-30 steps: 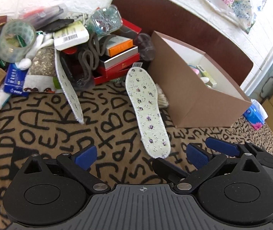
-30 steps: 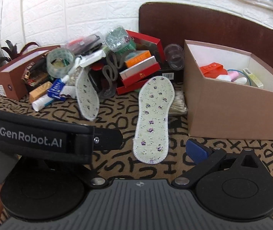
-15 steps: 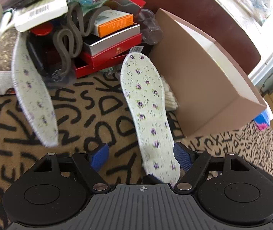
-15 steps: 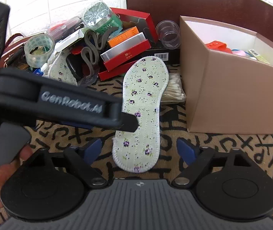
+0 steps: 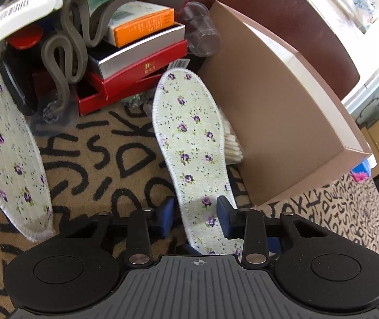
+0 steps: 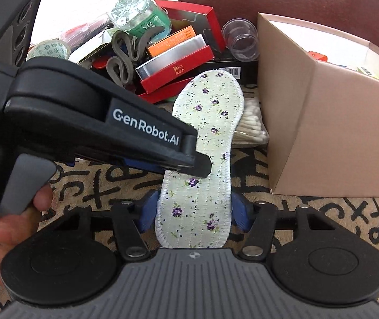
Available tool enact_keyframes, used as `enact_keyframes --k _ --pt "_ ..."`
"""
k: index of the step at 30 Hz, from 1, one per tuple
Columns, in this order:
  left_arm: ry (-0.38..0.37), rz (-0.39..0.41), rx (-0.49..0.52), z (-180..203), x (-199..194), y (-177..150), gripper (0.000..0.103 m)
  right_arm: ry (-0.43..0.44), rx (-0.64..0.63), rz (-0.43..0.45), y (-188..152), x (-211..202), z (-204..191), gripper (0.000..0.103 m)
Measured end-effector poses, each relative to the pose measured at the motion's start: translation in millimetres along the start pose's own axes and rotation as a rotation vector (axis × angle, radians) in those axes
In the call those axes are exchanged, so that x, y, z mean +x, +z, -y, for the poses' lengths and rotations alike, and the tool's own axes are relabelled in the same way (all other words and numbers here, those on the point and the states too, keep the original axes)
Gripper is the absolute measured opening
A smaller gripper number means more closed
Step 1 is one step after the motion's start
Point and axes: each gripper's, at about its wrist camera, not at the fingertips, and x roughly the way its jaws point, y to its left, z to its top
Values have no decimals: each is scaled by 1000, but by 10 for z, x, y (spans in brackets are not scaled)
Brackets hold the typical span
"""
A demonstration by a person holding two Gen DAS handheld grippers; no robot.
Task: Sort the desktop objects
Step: 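Grasp the white floral insole at its heel with the left tool, then lift the insole with the left tool and carry it over the box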
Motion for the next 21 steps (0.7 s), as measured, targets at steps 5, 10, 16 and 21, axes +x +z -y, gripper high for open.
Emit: enact_keyframes --k 5,10,16,21 --pt "12 -6 6 30 -33 -32 35 11 -3 -7 -11 -34 -6 63" --pt "3 -11 -5 28 -123 -102 44 41 -5 -17 -45 -119 -21 63" --pt "10 9 -54 -23 -162 -191 59 102 -53 -33 -111 -227 -152 64" --pt "19 3 -23 -8 -220 -188 49 77 -73 -39 -119 -226 -210 70"
